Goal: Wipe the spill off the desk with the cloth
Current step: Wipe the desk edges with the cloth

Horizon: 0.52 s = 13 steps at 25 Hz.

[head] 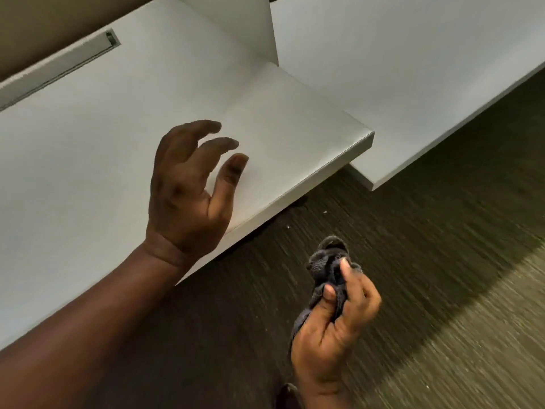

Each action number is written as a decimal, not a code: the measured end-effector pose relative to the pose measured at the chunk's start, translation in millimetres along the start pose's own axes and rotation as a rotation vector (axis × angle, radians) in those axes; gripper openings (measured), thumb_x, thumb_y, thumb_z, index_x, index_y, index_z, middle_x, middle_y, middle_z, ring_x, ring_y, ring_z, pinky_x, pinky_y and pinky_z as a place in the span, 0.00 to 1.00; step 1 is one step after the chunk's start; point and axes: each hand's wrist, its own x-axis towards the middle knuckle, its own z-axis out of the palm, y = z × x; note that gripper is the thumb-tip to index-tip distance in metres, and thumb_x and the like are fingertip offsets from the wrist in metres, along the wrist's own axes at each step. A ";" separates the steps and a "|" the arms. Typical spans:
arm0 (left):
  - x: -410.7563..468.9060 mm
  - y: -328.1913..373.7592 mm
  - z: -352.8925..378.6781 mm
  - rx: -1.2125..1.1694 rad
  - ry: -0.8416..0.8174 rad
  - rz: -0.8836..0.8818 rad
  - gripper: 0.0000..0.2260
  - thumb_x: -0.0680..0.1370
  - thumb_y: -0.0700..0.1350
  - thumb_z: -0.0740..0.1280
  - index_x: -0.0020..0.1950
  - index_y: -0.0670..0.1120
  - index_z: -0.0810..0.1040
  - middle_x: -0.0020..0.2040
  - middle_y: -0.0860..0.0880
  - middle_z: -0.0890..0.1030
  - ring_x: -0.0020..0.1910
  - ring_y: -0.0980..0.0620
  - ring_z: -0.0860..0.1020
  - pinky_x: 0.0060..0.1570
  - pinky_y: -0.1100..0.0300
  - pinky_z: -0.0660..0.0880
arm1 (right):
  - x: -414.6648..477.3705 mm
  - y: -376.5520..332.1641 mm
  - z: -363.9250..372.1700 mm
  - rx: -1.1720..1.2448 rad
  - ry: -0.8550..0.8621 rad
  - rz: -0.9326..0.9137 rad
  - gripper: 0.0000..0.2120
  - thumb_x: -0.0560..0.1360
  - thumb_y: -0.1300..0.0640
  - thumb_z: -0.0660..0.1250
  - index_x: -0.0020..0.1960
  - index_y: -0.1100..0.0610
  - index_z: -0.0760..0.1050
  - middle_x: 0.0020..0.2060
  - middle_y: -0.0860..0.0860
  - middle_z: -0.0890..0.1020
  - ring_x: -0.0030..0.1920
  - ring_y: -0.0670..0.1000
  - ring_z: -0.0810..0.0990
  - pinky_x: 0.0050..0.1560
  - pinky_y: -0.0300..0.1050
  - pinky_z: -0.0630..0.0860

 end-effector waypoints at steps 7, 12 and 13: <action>-7.1 -3.7 5.2 -0.054 -0.150 -0.002 0.15 0.81 0.48 0.58 0.54 0.44 0.82 0.59 0.45 0.78 0.60 0.50 0.72 0.58 0.63 0.67 | -12.4 9.0 39.5 0.172 -0.036 -0.163 0.18 0.83 0.53 0.56 0.71 0.42 0.65 0.61 0.43 0.65 0.55 0.59 0.72 0.59 0.53 0.70; -7.4 -1.6 4.0 -0.084 -0.188 0.002 0.15 0.80 0.48 0.59 0.55 0.43 0.82 0.59 0.46 0.79 0.62 0.52 0.72 0.61 0.62 0.68 | 4.8 -12.5 56.5 0.191 -0.045 -0.230 0.16 0.83 0.53 0.56 0.69 0.43 0.65 0.58 0.49 0.66 0.55 0.62 0.72 0.56 0.62 0.71; -7.2 -2.2 4.2 -0.082 -0.178 0.006 0.15 0.81 0.48 0.58 0.55 0.43 0.82 0.59 0.46 0.79 0.62 0.51 0.72 0.61 0.58 0.69 | 2.3 -15.9 59.0 0.195 -0.058 -0.236 0.17 0.83 0.53 0.57 0.70 0.43 0.65 0.58 0.50 0.66 0.56 0.62 0.71 0.57 0.62 0.71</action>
